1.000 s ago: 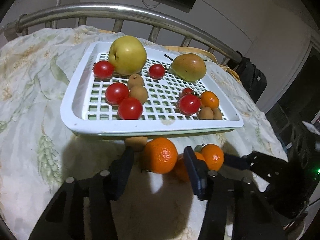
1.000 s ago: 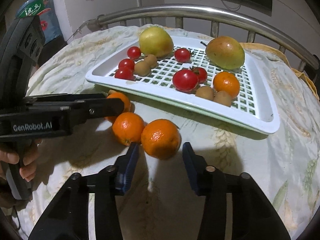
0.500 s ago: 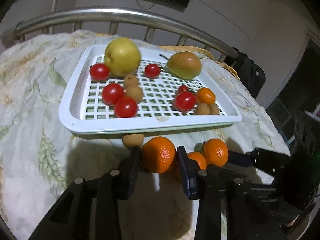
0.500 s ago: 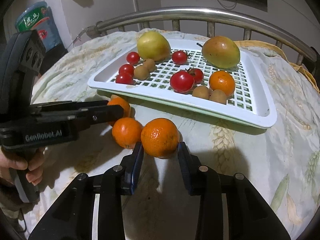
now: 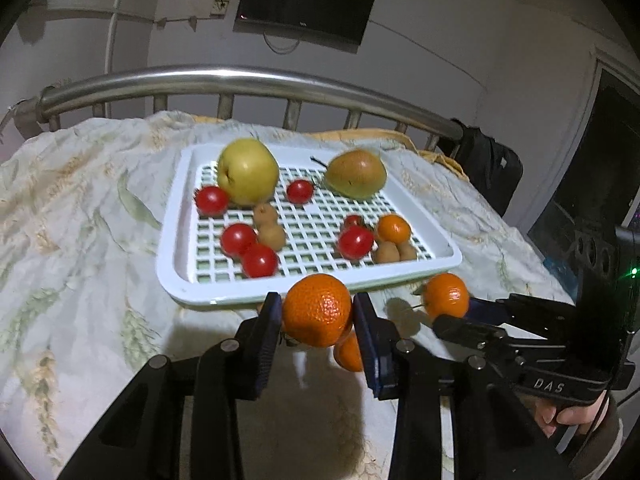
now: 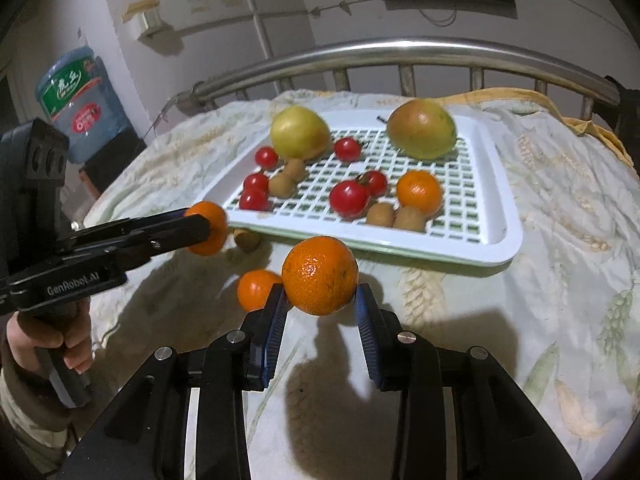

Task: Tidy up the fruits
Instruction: 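Carry both mandarins onto the tray and open both grippers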

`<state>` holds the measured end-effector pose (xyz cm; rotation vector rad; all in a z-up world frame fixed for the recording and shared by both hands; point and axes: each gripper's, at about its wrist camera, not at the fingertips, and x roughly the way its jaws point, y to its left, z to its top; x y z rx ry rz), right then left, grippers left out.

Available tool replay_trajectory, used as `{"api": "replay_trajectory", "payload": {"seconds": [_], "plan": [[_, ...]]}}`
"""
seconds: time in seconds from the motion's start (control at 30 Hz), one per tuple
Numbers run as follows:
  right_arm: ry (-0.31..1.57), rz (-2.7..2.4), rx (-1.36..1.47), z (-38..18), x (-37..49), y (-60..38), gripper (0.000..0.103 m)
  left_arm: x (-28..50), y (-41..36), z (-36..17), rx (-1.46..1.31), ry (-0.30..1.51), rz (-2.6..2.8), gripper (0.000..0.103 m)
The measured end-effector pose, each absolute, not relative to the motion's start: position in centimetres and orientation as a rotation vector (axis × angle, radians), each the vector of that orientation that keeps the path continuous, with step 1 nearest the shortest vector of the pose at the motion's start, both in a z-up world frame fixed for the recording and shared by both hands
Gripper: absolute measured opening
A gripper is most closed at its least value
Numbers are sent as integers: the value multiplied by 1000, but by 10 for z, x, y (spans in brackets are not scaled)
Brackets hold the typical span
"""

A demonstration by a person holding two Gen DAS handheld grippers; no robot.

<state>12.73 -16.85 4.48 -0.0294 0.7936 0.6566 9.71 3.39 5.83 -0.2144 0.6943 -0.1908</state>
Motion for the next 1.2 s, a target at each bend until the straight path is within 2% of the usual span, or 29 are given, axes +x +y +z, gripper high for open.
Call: {"api": "replay_trajectory", "payload": {"seconds": [0.47, 0.73, 1.2], "plan": [[718, 552, 68, 85, 174, -205, 34, 131, 63, 87, -237, 628, -93, 39], [745, 487, 154, 76, 224, -205, 34, 169, 72, 63, -260, 680, -23, 39], [822, 412, 160, 44, 264, -198, 34, 178, 75, 50, -238, 677, 50, 39]]}}
